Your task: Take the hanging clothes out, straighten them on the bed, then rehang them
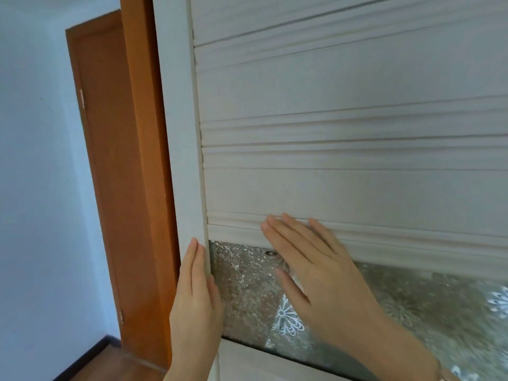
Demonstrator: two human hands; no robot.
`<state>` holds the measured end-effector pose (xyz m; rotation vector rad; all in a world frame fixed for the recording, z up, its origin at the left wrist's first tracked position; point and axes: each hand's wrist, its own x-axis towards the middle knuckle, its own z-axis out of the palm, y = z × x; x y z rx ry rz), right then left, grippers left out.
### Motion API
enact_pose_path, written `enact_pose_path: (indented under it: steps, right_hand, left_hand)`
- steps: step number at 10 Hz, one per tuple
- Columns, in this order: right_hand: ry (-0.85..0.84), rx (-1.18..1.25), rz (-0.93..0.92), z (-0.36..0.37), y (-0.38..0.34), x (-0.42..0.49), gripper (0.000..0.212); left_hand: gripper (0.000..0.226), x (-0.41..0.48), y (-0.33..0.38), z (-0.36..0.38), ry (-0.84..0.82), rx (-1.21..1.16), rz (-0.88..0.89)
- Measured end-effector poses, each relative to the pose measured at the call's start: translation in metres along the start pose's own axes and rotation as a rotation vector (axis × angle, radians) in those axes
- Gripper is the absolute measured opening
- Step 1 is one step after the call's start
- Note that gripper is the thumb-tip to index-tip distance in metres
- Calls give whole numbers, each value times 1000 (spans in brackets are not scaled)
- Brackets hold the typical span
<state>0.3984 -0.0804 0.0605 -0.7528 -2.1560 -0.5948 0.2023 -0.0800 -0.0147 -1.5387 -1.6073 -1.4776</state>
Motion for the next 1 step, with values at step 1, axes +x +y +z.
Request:
enact_pose_path:
  steps: [1]
  right_hand:
    - [-74, 381, 107, -39, 7, -7, 46]
  left_hand:
    - [48, 7, 18, -23, -7, -80, -12]
